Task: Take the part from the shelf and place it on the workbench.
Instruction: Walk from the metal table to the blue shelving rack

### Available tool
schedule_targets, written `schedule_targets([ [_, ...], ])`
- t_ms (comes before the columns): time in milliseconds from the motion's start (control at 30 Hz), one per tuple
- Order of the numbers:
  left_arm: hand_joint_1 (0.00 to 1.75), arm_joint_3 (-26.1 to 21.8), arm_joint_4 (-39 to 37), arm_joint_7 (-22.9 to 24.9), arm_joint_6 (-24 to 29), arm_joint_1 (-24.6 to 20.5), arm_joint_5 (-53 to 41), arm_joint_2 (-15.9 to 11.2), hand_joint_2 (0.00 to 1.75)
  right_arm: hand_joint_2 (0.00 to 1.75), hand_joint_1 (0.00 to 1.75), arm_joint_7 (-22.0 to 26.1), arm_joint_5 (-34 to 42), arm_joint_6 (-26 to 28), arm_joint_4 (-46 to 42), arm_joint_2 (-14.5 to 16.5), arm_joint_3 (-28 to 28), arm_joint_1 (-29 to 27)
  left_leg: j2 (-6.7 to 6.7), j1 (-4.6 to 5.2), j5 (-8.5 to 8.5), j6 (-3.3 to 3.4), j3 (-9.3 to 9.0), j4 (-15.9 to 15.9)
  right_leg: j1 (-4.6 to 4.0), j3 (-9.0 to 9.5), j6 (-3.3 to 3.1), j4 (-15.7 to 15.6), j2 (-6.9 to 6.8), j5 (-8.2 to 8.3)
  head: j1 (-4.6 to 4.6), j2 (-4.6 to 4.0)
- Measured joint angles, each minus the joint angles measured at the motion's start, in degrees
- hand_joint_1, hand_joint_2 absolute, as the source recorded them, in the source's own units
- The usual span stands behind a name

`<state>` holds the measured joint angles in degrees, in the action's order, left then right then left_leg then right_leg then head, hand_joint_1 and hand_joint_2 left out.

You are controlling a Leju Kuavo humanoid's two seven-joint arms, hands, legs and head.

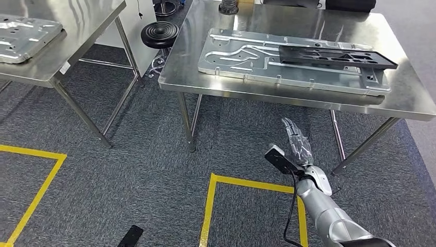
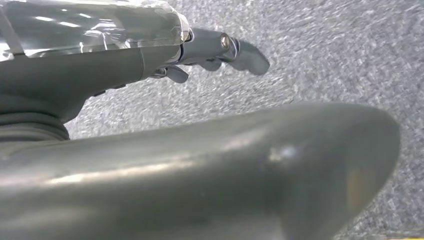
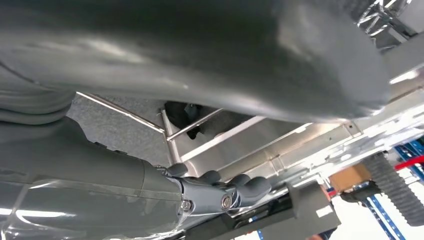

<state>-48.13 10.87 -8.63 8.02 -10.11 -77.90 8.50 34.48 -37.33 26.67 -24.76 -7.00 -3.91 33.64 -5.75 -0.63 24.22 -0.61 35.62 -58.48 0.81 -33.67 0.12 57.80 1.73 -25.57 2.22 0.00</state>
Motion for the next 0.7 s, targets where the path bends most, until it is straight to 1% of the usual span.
schedule_targets([
  [33,0.00,0.0,0.0,0.0,0.0,0.0,0.1,0.0,0.00,0.00,0.00,0.0,-0.2,0.0,0.0,0.1,0.0,0.1,0.99,0.08,0.90,-0.25,0.55,-1.2,0.13,0.24,-0.37,-0.5,-0.57,0.21,0.02,0.00],
  [67,0.00,0.0,0.0,-0.1,0.1,-0.1,0.2,0.0,0.00,0.00,0.00,-0.1,-0.3,0.0,0.0,0.2,0.0,0.2,2.36,0.10,2.43,-0.41,1.67,-3.8,0.21,0.43,-0.66,-0.8,-1.21,0.33,0.04,0.00],
  [100,0.00,0.0,0.0,-0.1,0.1,-0.2,0.2,0.0,0.00,0.00,0.00,-0.1,-0.4,0.0,0.0,0.2,0.0,0.2,3.71,0.09,4.29,-0.58,3.26,-7.3,0.05,0.52,-0.85,-0.9,-1.82,0.33,0.07,0.00],
  [133,0.00,0.0,0.0,-0.1,0.1,-0.2,0.3,0.0,0.00,0.00,0.00,-0.2,-0.5,0.0,0.0,0.2,0.0,0.2,4.53,0.00,5.99,-0.73,5.00,-11.2,-0.08,0.52,-0.97,-0.8,-2.48,0.30,0.09,-0.01],
  [167,0.00,0.0,0.0,-0.1,0.1,-0.2,0.3,0.0,0.00,0.00,0.00,-0.2,-0.4,0.0,0.0,0.2,0.0,0.1,4.99,-0.07,6.95,-0.87,6.30,-14.1,-0.18,0.50,-1.02,-0.8,-3.13,0.26,0.09,-0.01],
  [200,0.00,0.0,0.0,-0.1,0.0,-0.1,0.3,0.0,0.00,0.00,0.00,-0.3,-0.4,0.0,0.1,0.2,0.0,0.1,5.22,-0.10,6.91,-0.97,6.66,-15.1,-0.24,0.49,-1.00,-0.8,-3.61,0.26,0.09,-0.01],
  [233,0.00,0.0,0.0,-0.1,-0.1,0.0,0.4,0.0,0.00,0.00,0.00,-0.4,-0.2,0.0,0.1,0.2,0.0,0.0,5.36,-0.10,5.85,-0.99,5.81,-13.7,-0.26,0.48,-0.95,-0.6,-4.04,0.25,0.08,-0.01],
  [267,0.00,0.0,0.0,0.0,-0.2,0.0,0.4,0.0,0.00,0.00,0.00,-0.5,0.0,0.0,0.1,0.2,0.1,0.0,5.53,-0.10,4.12,-0.91,3.94,-10.5,-0.27,0.48,-0.84,-0.5,-4.39,0.21,0.08,0.00],
  [300,0.00,0.0,0.0,0.0,-0.4,-0.1,0.5,-0.1,0.00,0.00,0.00,-0.7,0.2,-0.1,0.1,0.2,0.1,0.0,5.81,-0.07,2.65,-0.71,1.72,-6.4,-0.29,0.43,-0.66,-0.3,-4.65,0.13,0.08,0.00],
  [333,0.00,0.0,0.0,0.2,-0.5,-0.1,0.6,-0.1,0.00,0.00,0.00,-0.9,0.4,-0.3,0.1,0.2,0.2,0.1,6.04,0.05,1.50,-0.43,-0.15,-2.9,-0.41,0.30,-0.46,0.0,-4.91,0.02,0.08,0.00],
  [367,0.00,0.0,0.0,0.3,-0.6,-0.1,0.7,-0.1,0.00,0.00,0.00,-1.4,0.5,-0.6,0.1,0.2,0.4,0.1,6.22,0.14,0.93,-0.13,-1.23,-0.8,-0.54,0.12,-0.19,0.3,-5.09,-0.01,0.08,0.00],
  [400,0.00,0.0,0.0,0.4,-0.8,-0.1,0.8,-0.1,0.00,0.00,0.00,-2.0,0.6,-1.2,0.2,0.3,0.5,0.1,6.31,0.27,0.84,0.16,-1.55,0.0,-0.65,-0.06,0.09,0.4,-5.22,0.03,0.08,0.00],
  [467,0.00,-0.1,0.0,0.6,-0.9,0.1,0.9,-0.1,0.00,0.00,0.00,-3.5,0.5,-2.5,0.5,0.3,0.7,0.1,6.14,0.31,0.38,0.78,-1.32,0.1,-0.66,-0.32,0.69,0.5,-5.35,0.25,0.08,-0.01],
  [500,0.00,-0.1,0.0,0.6,-0.9,0.1,1.0,-0.1,0.00,0.00,0.00,-4.2,0.4,-3.0,0.7,0.3,0.8,0.0,6.10,0.26,0.08,1.14,-1.21,0.3,-0.55,-0.45,0.99,0.8,-5.03,-0.16,0.08,-0.01],
  [533,0.00,-0.1,0.0,0.6,-1.0,0.1,1.0,-0.1,0.00,0.00,0.00,-4.9,0.4,-3.4,1.0,0.2,0.9,-0.1,6.08,0.16,-0.27,1.56,-1.05,0.5,-0.43,-0.84,1.29,1.8,-4.43,-1.34,0.08,-0.01],
  [567,0.00,-0.1,0.0,0.7,-1.0,0.0,1.0,-0.1,0.00,0.00,0.00,-5.9,0.4,-3.9,1.4,0.2,1.0,-0.3,6.05,0.05,-0.63,1.93,-0.79,0.7,-0.32,-1.62,1.55,4.1,-3.66,-3.35,0.07,-0.01],
  [600,0.00,-0.1,0.0,0.6,-1.0,-0.1,1.0,-0.1,0.00,0.00,0.00,-6.8,0.5,-4.3,1.8,0.3,1.2,-0.7,5.97,0.06,-0.95,2.14,-0.44,0.7,-0.21,-2.68,1.80,7.3,-2.90,-5.85,0.07,-0.01],
  [633,0.00,-0.1,0.0,0.6,-1.0,-0.1,1.1,-0.1,0.00,0.00,0.00,-7.9,0.6,-4.7,2.4,0.3,1.4,-1.2,5.81,0.09,-1.28,2.28,0.00,0.7,-0.15,-3.90,1.97,11.2,-2.47,-8.25,0.07,-0.01],
  [667,0.00,-0.2,0.0,0.6,-1.0,-0.1,1.1,-0.1,0.00,0.00,0.00,-9.0,0.7,-5.2,3.0,0.3,1.6,-2.0,5.60,0.12,-1.62,2.30,0.47,0.7,-0.11,-4.77,2.07,14.3,-2.29,-9.86,0.07,-0.01],
  [700,0.00,-0.2,0.0,0.6,-1.0,-0.1,1.2,-0.1,0.00,0.00,0.00,-10.3,0.9,-5.9,3.6,0.3,1.9,-2.9,5.36,0.14,-1.98,2.27,0.94,0.7,-0.10,-4.81,2.09,15.8,-2.24,-10.35,0.08,-0.01],
])
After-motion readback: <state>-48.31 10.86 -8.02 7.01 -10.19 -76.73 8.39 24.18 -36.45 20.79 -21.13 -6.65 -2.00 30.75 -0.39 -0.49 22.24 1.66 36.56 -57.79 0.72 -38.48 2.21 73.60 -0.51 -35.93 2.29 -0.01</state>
